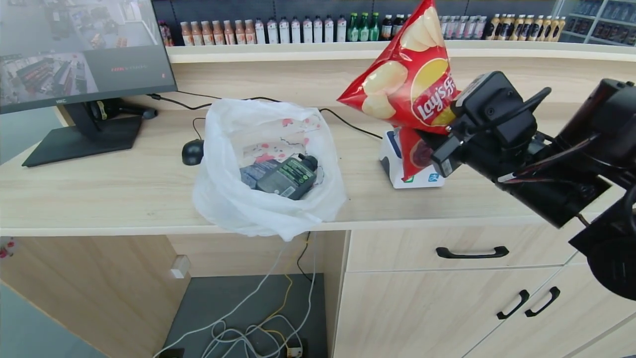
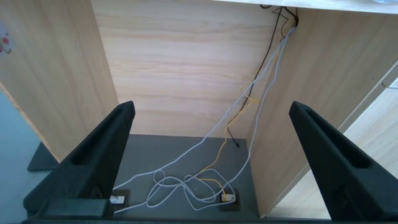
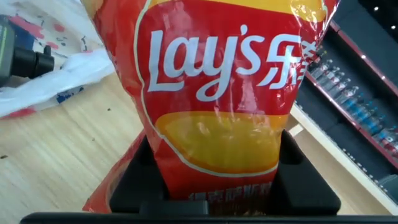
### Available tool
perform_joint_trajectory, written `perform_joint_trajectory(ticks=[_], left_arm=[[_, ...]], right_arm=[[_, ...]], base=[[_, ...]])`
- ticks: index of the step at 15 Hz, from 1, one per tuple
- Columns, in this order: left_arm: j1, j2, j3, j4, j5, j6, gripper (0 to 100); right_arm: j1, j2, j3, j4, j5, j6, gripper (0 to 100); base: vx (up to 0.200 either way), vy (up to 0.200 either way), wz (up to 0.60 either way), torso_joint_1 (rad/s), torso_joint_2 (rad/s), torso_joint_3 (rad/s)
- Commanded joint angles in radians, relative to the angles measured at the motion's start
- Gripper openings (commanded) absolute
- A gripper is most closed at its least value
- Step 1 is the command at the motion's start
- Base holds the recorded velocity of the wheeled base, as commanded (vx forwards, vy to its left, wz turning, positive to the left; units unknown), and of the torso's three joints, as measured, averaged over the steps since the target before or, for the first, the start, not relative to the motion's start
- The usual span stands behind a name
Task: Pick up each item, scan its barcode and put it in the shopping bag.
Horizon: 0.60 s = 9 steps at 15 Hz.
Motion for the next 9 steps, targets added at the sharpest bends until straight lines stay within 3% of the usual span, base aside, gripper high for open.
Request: perform_joint_trajectory(ticks=[1, 4, 9], left_arm=[[0.000, 0.000, 0.000, 0.000, 0.000, 0.000, 100], [0.000, 0.000, 0.000, 0.000, 0.000, 0.000, 100], [0.000, 0.000, 0.000, 0.000, 0.000, 0.000, 100]], right_arm=[[-0.035, -0.030, -0.071, 0.069, 0.007, 0.011, 0], [-0.064, -0.051, -0.162, 0.258, 0.010, 0.091, 0], [-0.101, -0.031, -0.217, 0.347, 0.009, 0.181, 0]], base=[[0.000, 0.000, 0.00, 0.000, 0.00, 0.000], [0.000, 0.000, 0.00, 0.000, 0.00, 0.000], [0.000, 0.000, 0.00, 0.000, 0.00, 0.000]])
